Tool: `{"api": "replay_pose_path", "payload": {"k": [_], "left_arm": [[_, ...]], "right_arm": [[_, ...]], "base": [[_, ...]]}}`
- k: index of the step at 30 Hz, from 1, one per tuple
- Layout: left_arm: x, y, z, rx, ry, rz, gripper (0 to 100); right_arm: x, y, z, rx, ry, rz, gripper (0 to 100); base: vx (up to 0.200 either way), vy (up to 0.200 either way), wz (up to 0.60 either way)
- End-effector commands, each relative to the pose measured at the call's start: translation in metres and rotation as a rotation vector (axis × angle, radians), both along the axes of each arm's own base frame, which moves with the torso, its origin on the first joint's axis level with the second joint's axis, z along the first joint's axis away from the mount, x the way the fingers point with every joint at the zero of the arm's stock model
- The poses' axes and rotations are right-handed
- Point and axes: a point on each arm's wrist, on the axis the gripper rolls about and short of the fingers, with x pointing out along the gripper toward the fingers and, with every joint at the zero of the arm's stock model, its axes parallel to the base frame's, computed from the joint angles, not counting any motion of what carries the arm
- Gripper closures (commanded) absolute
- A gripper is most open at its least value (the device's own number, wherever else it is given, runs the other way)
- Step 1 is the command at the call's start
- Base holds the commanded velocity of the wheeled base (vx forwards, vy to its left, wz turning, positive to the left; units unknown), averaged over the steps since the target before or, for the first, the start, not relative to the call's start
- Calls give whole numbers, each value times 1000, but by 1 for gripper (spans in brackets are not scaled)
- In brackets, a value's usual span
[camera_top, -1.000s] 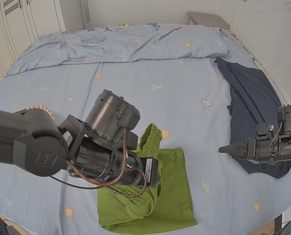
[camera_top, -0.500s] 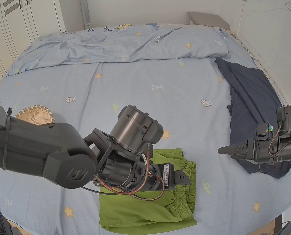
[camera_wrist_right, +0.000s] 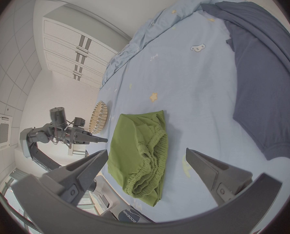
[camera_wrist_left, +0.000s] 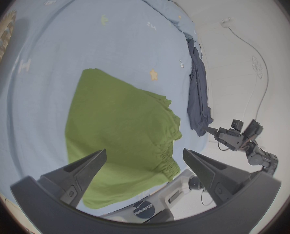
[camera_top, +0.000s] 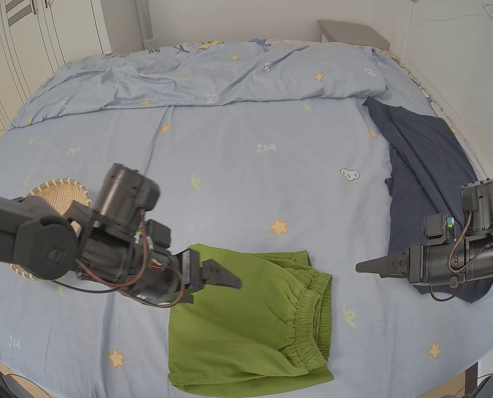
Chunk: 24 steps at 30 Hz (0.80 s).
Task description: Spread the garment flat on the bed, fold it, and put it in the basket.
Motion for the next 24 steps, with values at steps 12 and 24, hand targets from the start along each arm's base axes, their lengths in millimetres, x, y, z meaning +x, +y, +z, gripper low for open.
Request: {"api": "replay_pose_path", "payload": {"k": [12, 24], "left_arm": [[1, 115, -80, -199, 17, -61, 0], [10, 77, -109, -191, 59, -190, 0]], "right_arm": [[-11, 6, 21, 47, -58, 25, 0], [-10, 4, 21, 46, -59, 12, 0]], "base": [[0, 0, 0], [0, 0, 0]]}}
